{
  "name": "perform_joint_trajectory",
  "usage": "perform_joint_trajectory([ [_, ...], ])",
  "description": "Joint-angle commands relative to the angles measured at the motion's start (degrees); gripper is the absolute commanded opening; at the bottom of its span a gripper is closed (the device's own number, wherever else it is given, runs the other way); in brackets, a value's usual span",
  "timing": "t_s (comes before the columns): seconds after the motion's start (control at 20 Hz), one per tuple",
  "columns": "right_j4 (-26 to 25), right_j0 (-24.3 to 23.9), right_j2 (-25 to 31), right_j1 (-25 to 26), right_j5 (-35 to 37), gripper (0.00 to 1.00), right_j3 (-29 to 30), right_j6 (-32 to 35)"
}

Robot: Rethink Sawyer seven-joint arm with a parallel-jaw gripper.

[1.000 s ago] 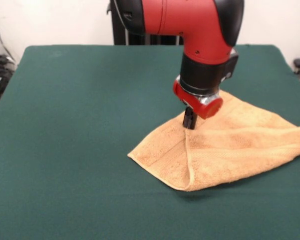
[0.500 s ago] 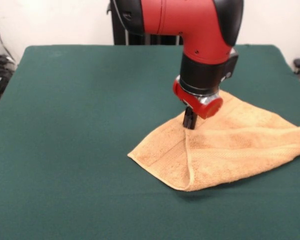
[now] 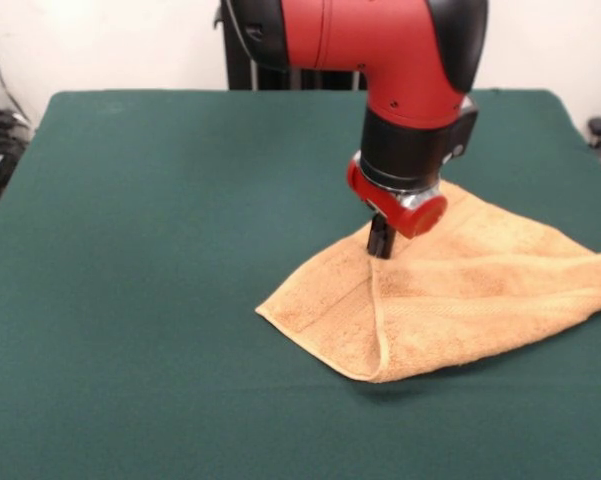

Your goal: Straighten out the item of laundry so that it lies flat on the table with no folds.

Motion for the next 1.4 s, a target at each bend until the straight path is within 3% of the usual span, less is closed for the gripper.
perform_joint_trajectory([
  [0.05,4.41,2.07,6.19,4.77,2.19,0.00,-1.05,1.73],
  [0.3,4.62,1.70,6.44,3.52,3.08,0.00,-0.19,1.12],
  [1.05,5.70,-1.01,7.52,-6.96,9.98,0.00,7.81,-3.67],
  [1.4,4.75,-1.81,7.52,-5.81,7.20,0.00,8.08,-4.02],
])
